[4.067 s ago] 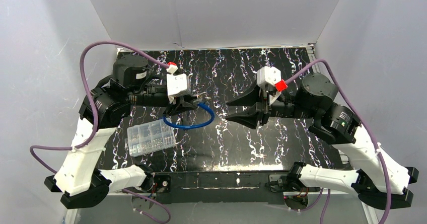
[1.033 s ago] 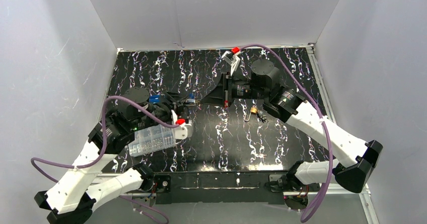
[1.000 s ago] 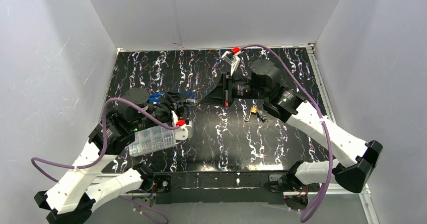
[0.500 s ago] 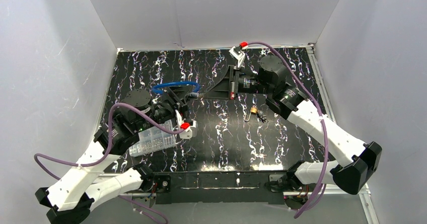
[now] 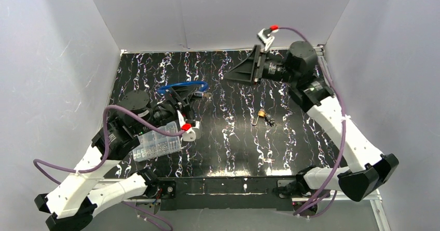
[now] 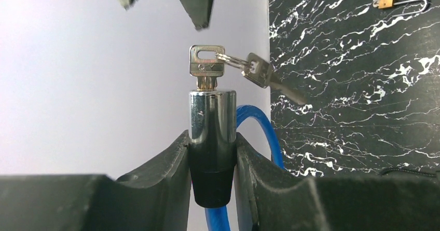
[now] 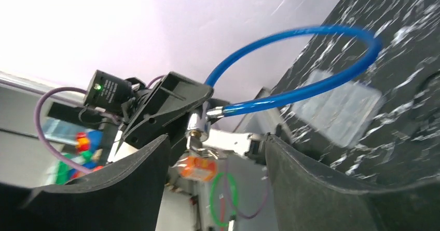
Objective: Unlock with the key
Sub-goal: Unlock the lock, then place the lock at the center of the board, then pick up the key from the center of the board.
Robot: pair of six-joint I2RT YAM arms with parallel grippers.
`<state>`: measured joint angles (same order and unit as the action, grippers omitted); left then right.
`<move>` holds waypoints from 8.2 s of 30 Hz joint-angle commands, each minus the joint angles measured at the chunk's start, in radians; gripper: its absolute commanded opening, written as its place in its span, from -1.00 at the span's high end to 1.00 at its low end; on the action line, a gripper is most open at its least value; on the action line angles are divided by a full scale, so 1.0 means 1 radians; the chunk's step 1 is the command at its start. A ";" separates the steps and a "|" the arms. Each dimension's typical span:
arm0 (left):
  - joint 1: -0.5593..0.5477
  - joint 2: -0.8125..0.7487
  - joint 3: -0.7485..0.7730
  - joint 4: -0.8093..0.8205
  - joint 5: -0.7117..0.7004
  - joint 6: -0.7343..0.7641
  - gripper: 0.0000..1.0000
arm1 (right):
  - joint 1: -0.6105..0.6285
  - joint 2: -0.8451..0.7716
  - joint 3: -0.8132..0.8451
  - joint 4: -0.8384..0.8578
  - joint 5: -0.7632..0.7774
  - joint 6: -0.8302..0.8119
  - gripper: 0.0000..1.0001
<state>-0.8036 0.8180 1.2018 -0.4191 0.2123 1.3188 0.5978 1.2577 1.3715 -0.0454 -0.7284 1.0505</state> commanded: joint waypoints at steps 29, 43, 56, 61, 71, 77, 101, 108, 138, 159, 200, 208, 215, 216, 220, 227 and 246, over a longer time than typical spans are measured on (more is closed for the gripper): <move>-0.006 0.101 0.270 -0.006 0.251 -0.641 1.00 | 0.261 -0.305 -0.091 -0.137 0.375 -1.005 -0.66; 0.011 0.262 0.206 0.240 0.003 -0.729 1.00 | 0.257 -0.554 -0.400 -0.114 0.769 -0.861 -0.70; 0.181 0.554 0.263 0.180 -0.107 -0.879 1.00 | 0.249 -0.545 -0.419 -0.136 0.809 -0.827 -0.71; 0.202 0.717 0.352 0.071 -0.038 -0.922 1.00 | 0.247 -0.561 -0.457 -0.132 0.863 -0.791 -0.70; 0.216 1.096 0.708 -0.157 0.019 -0.875 1.00 | 0.245 -0.626 -0.557 -0.140 0.925 -0.730 -0.68; 0.221 1.246 0.826 -0.182 0.032 -0.831 1.00 | 0.244 -0.637 -0.589 -0.141 0.926 -0.690 -0.65; 0.190 1.567 0.996 -0.187 0.082 -0.754 0.19 | 0.245 -0.686 -0.631 -0.183 0.934 -0.593 -0.58; 0.191 1.538 1.039 -0.204 0.033 -0.742 0.00 | 0.244 -0.696 -0.633 -0.214 0.939 -0.590 -0.58; 0.289 0.617 0.530 -0.838 -0.014 -0.813 -0.96 | 0.263 -0.553 -0.829 -0.678 0.832 -0.176 -0.40; 0.288 0.453 0.252 -0.740 0.110 -0.837 -0.96 | 0.263 -0.323 -0.840 -0.614 0.935 -0.162 -0.06; 0.288 0.452 0.259 -0.715 0.093 -0.837 -0.92 | 0.263 -0.258 -0.883 -0.555 0.966 -0.106 0.37; 0.288 0.451 0.260 -0.718 0.092 -0.834 -0.90 | 0.263 -0.240 -0.881 -0.548 0.966 -0.103 0.94; 0.288 0.460 0.269 -0.727 0.107 -0.821 -0.89 | 0.263 -0.265 -0.870 -0.553 0.964 -0.121 0.97; 0.288 0.461 0.272 -0.726 0.117 -0.815 -0.89 | 0.263 -0.278 -0.866 -0.551 0.960 -0.131 0.97; 0.288 0.444 0.268 -0.700 0.212 -0.797 -0.91 | 0.263 -0.358 -0.835 -0.534 0.934 -0.195 0.97; 0.288 0.364 0.164 -0.507 0.520 -0.848 -0.92 | 0.263 -0.457 -0.729 -0.520 0.860 -0.280 0.97; 0.075 0.418 -0.038 0.079 0.663 -1.289 -0.97 | 0.263 -0.422 -0.368 -0.404 0.702 -0.397 0.97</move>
<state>-0.7345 1.2063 1.1277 -0.4665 0.8340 0.1941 0.8541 0.8359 0.9518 -0.5031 0.0161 0.6881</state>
